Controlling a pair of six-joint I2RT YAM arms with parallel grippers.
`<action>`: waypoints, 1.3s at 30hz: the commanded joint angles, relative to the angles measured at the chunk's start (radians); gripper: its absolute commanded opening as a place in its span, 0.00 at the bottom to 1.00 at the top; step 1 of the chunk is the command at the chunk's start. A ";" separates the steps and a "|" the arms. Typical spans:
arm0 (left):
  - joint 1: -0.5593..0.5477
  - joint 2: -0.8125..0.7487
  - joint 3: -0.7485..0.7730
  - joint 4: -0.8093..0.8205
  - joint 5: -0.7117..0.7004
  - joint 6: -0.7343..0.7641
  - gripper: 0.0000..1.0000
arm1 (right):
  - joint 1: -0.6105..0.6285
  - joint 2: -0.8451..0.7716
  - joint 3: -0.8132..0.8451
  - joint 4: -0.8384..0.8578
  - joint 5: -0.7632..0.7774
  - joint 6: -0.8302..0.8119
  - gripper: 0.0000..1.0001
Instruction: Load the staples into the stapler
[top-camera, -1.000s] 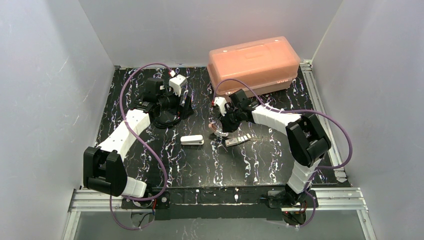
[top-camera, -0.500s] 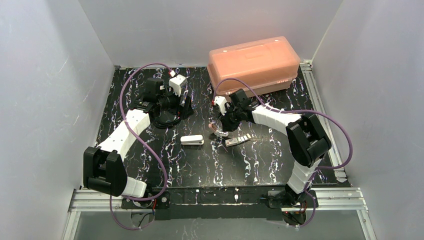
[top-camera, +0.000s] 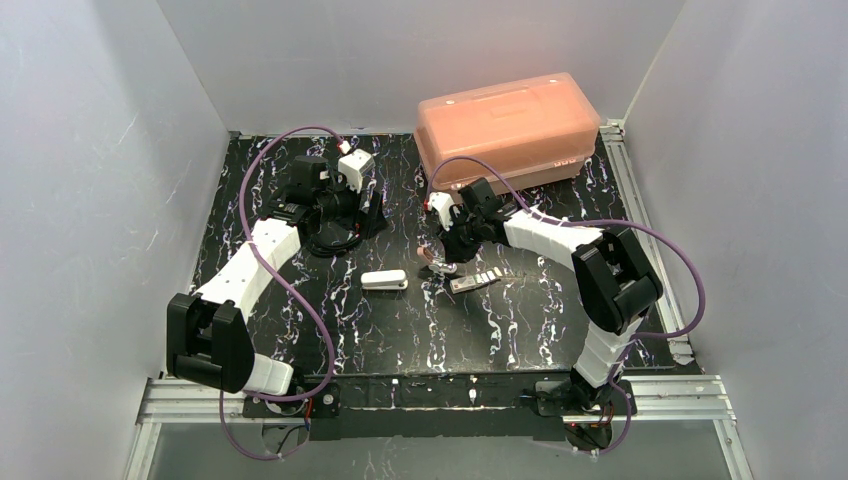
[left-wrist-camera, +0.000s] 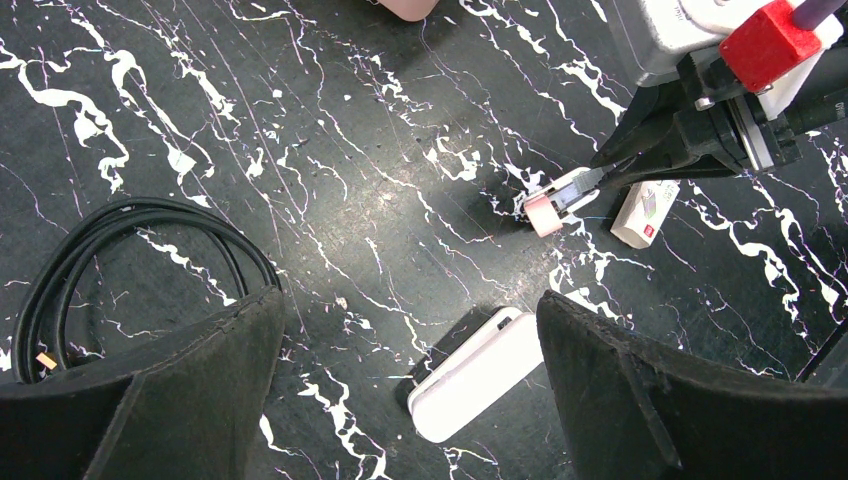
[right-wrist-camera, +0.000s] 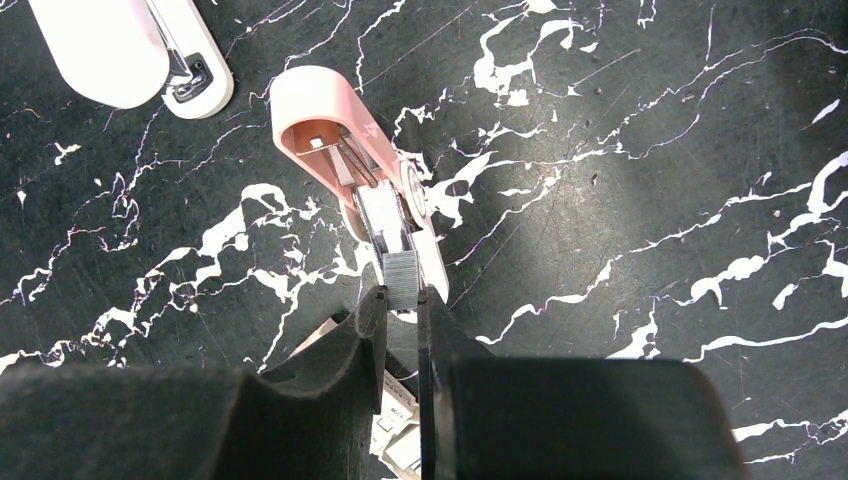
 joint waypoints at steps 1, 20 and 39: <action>0.005 -0.025 -0.003 -0.003 0.022 0.014 0.95 | 0.004 0.007 0.005 0.007 -0.009 0.006 0.14; 0.006 -0.027 -0.004 -0.004 0.022 0.013 0.95 | 0.009 0.020 -0.002 0.004 -0.011 0.006 0.14; 0.005 -0.028 -0.006 -0.003 0.022 0.011 0.95 | 0.019 0.023 -0.005 0.004 0.007 0.011 0.14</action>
